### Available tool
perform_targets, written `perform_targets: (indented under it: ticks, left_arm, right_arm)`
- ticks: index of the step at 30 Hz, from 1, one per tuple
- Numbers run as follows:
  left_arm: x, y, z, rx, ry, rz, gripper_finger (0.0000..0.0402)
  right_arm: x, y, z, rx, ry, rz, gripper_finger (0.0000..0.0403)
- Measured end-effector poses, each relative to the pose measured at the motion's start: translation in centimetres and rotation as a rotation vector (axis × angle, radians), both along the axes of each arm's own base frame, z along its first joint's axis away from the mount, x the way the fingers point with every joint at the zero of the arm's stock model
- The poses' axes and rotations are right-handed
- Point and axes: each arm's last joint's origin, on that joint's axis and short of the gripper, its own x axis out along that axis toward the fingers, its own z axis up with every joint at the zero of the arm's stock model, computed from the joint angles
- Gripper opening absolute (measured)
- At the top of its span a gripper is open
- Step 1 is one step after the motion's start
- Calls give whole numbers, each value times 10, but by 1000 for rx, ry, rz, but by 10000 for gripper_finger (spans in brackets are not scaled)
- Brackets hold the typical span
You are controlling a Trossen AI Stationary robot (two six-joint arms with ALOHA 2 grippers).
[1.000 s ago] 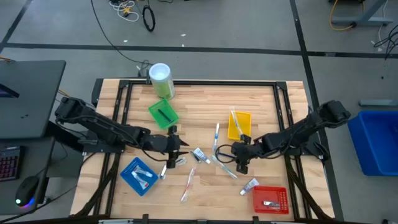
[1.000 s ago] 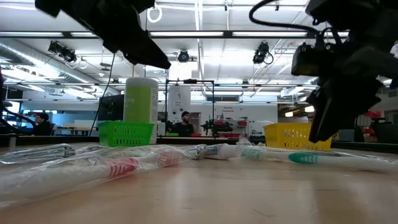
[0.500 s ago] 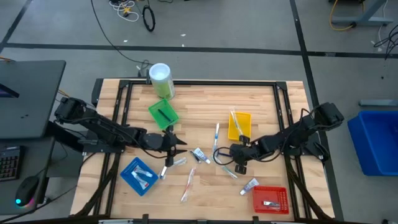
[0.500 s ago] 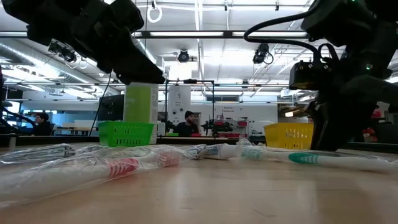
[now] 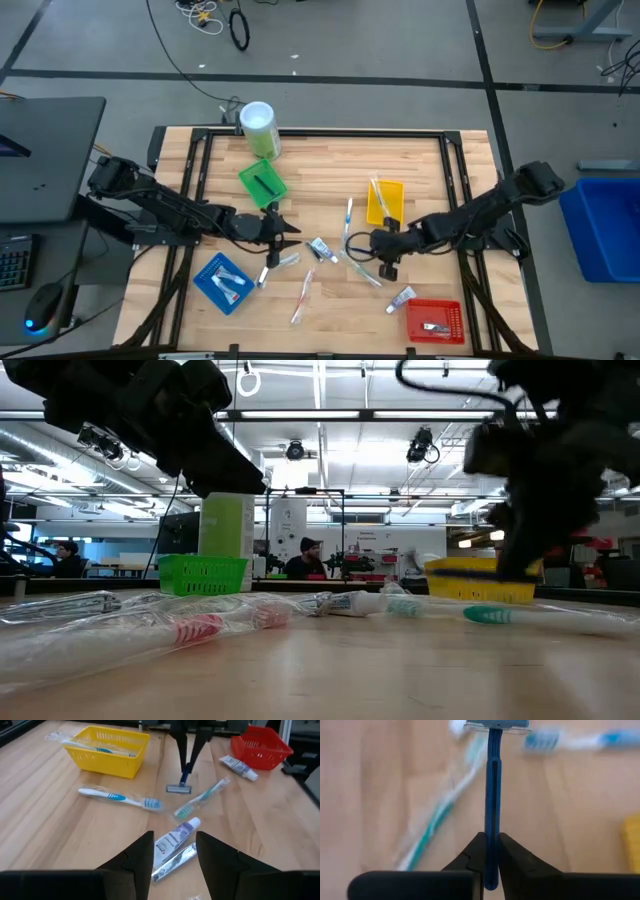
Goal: Pick & Place Travel size toiletries
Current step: Put the razor into the green bin
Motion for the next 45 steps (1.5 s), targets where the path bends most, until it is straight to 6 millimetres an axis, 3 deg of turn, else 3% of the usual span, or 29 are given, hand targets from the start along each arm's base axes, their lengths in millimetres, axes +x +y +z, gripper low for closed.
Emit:
perform_targets:
  ticks: [7,11,18,23,28,37,45]
  left_arm:
    - [2,-1,6,-27,-63,4,153]
    - [5,-1,16,-34,-169,-4,153]
    - [8,-1,41,46,-419,12,153]
    - [14,4,60,199,-505,31,154]
    - [23,12,72,174,-541,64,154]
    - [40,20,57,165,-459,46,181]
    - [56,21,58,206,-463,31,206]
  right_arm:
    - [2,-1,52,-4,-291,31,36]
    - [8,-2,76,-108,-520,36,36]
    - [26,-10,97,-321,-792,14,39]
    - [40,-22,101,-356,-908,46,43]
    - [52,-31,90,-315,-918,110,43]
    - [58,-41,80,-339,-874,84,45]
    - [58,-41,80,-336,-877,85,45]
